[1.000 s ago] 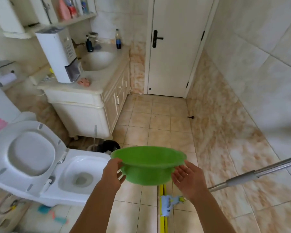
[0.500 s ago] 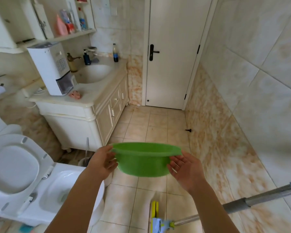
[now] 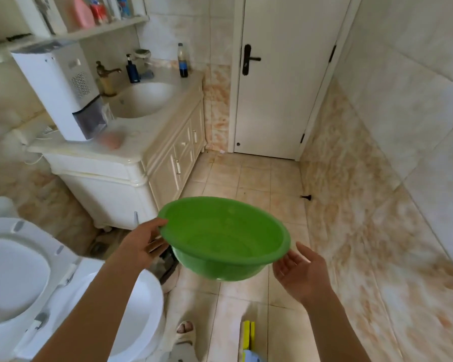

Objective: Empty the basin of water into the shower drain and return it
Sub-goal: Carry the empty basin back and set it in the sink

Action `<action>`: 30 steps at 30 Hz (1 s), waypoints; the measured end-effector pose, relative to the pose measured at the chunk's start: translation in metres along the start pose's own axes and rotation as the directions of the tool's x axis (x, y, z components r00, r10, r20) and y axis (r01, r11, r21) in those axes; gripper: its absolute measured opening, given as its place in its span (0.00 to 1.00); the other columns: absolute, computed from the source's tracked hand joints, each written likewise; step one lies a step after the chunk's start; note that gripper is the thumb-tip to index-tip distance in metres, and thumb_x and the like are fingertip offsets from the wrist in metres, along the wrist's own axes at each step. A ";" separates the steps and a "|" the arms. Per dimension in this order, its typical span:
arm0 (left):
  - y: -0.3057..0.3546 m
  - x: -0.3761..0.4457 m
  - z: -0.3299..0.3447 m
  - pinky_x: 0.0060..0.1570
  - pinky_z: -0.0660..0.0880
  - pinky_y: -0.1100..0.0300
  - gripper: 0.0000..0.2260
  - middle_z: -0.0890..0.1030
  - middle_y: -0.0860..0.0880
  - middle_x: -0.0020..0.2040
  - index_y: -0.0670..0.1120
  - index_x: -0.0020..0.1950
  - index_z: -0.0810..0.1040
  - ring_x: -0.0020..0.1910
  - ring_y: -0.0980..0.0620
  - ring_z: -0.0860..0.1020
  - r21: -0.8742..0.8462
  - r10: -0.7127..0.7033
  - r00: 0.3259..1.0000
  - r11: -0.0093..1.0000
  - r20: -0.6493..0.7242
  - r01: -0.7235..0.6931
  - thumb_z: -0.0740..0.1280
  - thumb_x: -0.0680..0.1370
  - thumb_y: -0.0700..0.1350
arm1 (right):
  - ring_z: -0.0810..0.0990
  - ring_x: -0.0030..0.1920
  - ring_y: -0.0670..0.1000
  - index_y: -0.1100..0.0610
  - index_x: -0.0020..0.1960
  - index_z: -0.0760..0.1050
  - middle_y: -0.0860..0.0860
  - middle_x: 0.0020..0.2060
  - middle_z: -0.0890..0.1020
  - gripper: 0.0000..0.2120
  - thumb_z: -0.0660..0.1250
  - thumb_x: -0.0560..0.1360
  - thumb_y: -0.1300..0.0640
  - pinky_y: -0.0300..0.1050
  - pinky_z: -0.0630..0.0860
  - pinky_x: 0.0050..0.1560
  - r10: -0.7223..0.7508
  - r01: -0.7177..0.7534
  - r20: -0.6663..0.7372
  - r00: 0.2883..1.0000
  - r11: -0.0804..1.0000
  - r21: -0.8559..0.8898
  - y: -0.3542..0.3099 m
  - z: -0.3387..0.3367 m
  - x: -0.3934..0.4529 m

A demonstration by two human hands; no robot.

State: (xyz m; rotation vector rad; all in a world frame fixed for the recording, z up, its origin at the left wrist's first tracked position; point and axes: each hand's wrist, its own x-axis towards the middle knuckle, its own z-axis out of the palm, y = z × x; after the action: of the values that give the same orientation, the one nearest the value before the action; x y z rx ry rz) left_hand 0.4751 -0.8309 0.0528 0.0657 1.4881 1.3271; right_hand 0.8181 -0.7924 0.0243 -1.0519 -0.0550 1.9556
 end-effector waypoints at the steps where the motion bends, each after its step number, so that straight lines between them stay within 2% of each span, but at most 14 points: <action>1: 0.010 0.020 0.006 0.55 0.78 0.50 0.05 0.82 0.44 0.45 0.42 0.45 0.79 0.45 0.46 0.80 0.012 -0.020 0.999 1.000 0.032 0.019 0.73 0.73 0.40 | 0.79 0.44 0.56 0.63 0.50 0.78 0.57 0.39 0.81 0.13 0.67 0.71 0.55 0.51 0.78 0.46 -0.017 0.018 -0.018 1.000 1.000 0.019 -0.003 0.009 0.013; 4: 0.041 0.068 0.018 0.43 0.80 0.53 0.08 0.83 0.43 0.47 0.42 0.48 0.79 0.46 0.45 0.81 0.036 -0.060 0.995 0.998 0.075 0.057 0.74 0.72 0.41 | 0.78 0.43 0.56 0.62 0.49 0.77 0.57 0.40 0.80 0.10 0.66 0.72 0.56 0.51 0.76 0.47 -0.057 0.061 -0.061 0.997 0.996 0.067 -0.013 0.046 0.041; 6: 0.066 0.095 0.021 0.38 0.79 0.55 0.07 0.84 0.43 0.47 0.42 0.46 0.79 0.47 0.45 0.82 0.053 -0.075 0.994 0.996 0.085 0.071 0.75 0.71 0.41 | 0.78 0.43 0.56 0.62 0.49 0.76 0.57 0.40 0.79 0.10 0.66 0.72 0.56 0.51 0.76 0.46 -0.066 0.074 -0.098 0.993 0.994 0.083 -0.012 0.070 0.060; 9: 0.102 0.135 0.023 0.40 0.78 0.55 0.09 0.84 0.43 0.49 0.42 0.48 0.79 0.48 0.45 0.81 0.083 -0.081 0.988 0.994 0.133 0.070 0.75 0.71 0.41 | 0.78 0.42 0.56 0.62 0.50 0.75 0.57 0.40 0.79 0.13 0.68 0.69 0.56 0.51 0.77 0.45 -0.072 0.081 -0.099 0.992 0.993 0.087 -0.010 0.104 0.090; 13: 0.139 0.173 0.025 0.41 0.78 0.55 0.07 0.83 0.43 0.49 0.42 0.47 0.79 0.48 0.46 0.81 0.040 -0.070 0.992 0.997 0.103 0.067 0.74 0.72 0.40 | 0.78 0.42 0.56 0.62 0.49 0.76 0.57 0.40 0.79 0.10 0.68 0.70 0.57 0.51 0.77 0.44 -0.060 0.070 -0.151 0.987 0.995 0.066 -0.003 0.148 0.124; 18: 0.156 0.205 0.027 0.42 0.78 0.56 0.10 0.83 0.43 0.50 0.42 0.50 0.79 0.50 0.46 0.81 0.021 -0.074 0.991 0.997 0.111 0.072 0.75 0.72 0.41 | 0.78 0.40 0.56 0.62 0.49 0.76 0.57 0.39 0.79 0.10 0.68 0.70 0.57 0.51 0.77 0.44 -0.064 0.067 -0.153 0.986 0.998 0.017 -0.016 0.178 0.156; 23: 0.160 0.233 0.046 0.43 0.79 0.55 0.13 0.83 0.43 0.51 0.41 0.55 0.79 0.51 0.45 0.81 0.029 -0.104 0.990 0.994 0.093 0.101 0.74 0.72 0.41 | 0.78 0.39 0.56 0.61 0.47 0.76 0.57 0.34 0.80 0.07 0.67 0.70 0.59 0.49 0.77 0.44 -0.095 0.106 -0.166 0.982 0.993 0.060 -0.034 0.191 0.189; 27: 0.169 0.256 0.069 0.42 0.79 0.55 0.09 0.84 0.43 0.50 0.42 0.51 0.80 0.50 0.45 0.81 -0.003 -0.089 0.995 0.996 0.054 0.089 0.74 0.72 0.41 | 0.77 0.40 0.56 0.60 0.46 0.75 0.58 0.39 0.78 0.06 0.66 0.71 0.60 0.48 0.75 0.46 -0.059 0.071 -0.166 0.984 0.995 0.065 -0.056 0.203 0.230; 30: 0.183 0.270 0.090 0.46 0.79 0.55 0.12 0.83 0.42 0.50 0.41 0.53 0.79 0.52 0.45 0.81 -0.022 -0.050 0.999 0.999 0.016 0.050 0.75 0.71 0.41 | 0.76 0.41 0.56 0.61 0.47 0.75 0.58 0.41 0.77 0.05 0.65 0.72 0.60 0.48 0.75 0.47 -0.021 0.034 -0.137 0.990 0.995 0.090 -0.078 0.217 0.260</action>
State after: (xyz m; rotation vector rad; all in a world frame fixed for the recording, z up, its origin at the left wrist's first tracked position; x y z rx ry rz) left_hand 0.3237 -0.5298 0.0305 0.0242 1.4528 1.2999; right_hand 0.6579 -0.4843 0.0259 -1.1143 0.0942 1.8397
